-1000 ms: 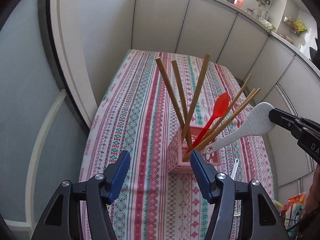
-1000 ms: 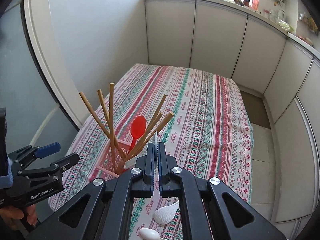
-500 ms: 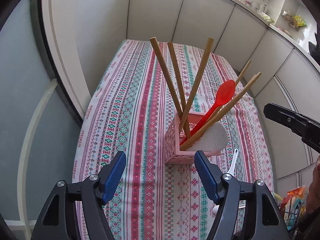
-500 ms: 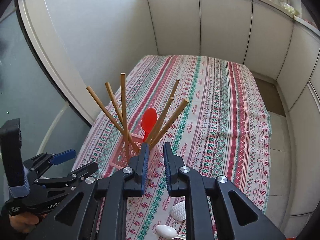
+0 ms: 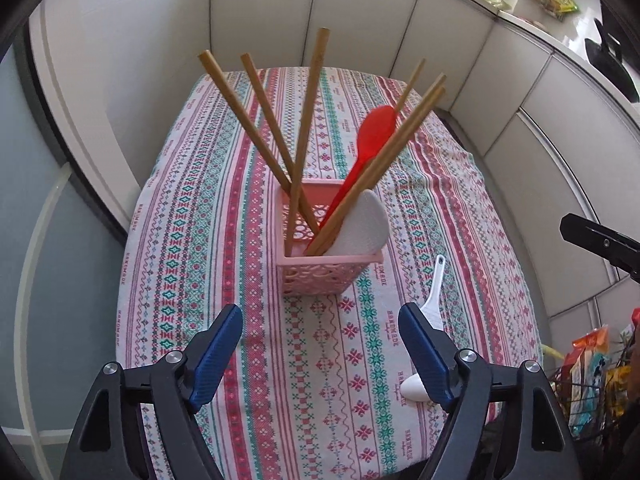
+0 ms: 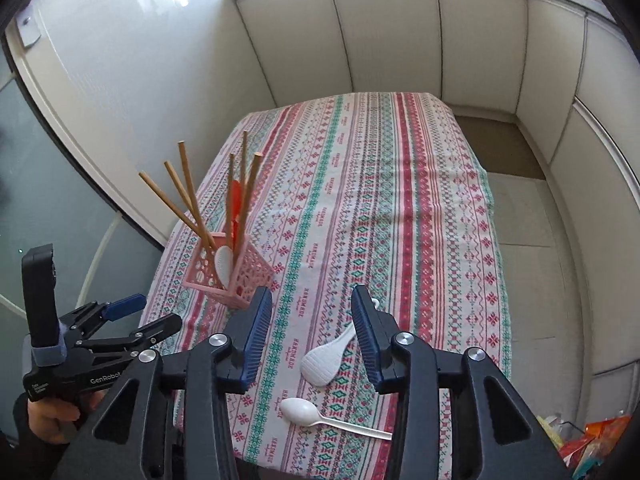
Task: Organize utensils
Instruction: 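Move both open tools back toward the remaining white utensils, then grasp the second white rice paddle by its handle with the left tool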
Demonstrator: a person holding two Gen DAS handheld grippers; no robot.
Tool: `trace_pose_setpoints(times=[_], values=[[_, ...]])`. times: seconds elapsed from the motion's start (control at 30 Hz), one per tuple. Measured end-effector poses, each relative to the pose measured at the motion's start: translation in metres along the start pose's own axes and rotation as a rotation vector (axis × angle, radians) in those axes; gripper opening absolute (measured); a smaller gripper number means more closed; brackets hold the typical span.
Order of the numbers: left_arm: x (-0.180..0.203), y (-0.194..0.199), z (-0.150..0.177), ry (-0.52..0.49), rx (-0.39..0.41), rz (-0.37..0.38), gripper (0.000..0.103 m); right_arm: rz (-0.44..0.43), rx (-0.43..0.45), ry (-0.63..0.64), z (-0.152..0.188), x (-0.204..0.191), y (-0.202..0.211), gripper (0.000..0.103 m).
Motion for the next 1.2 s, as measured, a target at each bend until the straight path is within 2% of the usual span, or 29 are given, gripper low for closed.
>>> trace_pose_setpoints(times=[0.37,0.6,0.77,0.87,1.13,1.2], values=[[0.055,-0.023,0.015,-0.145,-0.078,0.043,0.082,0.09,-0.103,-0.182,0.039,0.097,-0.008,0.056],[0.11,-0.05,0.002,-0.291,-0.118,0.066,0.08,0.102,-0.191,-0.268,0.057,0.128,-0.022,0.056],[0.142,-0.092,-0.014,-0.354,-0.17,0.079,0.06,0.115,-0.227,-0.298,0.064,0.142,-0.03,0.056],[0.149,-0.123,-0.026,-0.375,-0.199,0.058,0.049,0.123,-0.244,-0.313,0.069,0.149,-0.034,0.056],[0.147,-0.18,-0.032,-0.358,-0.285,0.019,0.039,0.122,-0.266,-0.322,0.074,0.156,-0.039,0.056],[0.147,-0.18,-0.035,-0.361,-0.265,0.013,0.037,0.124,-0.271,-0.315,0.075,0.156,-0.04,0.056]])
Point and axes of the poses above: each gripper's, at about its wrist camera, not at the fingertips, and y roughly against the way its jaws point, x to its right, z to its underside, the point moved 9 cm from there along -y, roughly the way its jaws point, and after that the axes turned 10 degrees about -y, right-handed, at the moved point
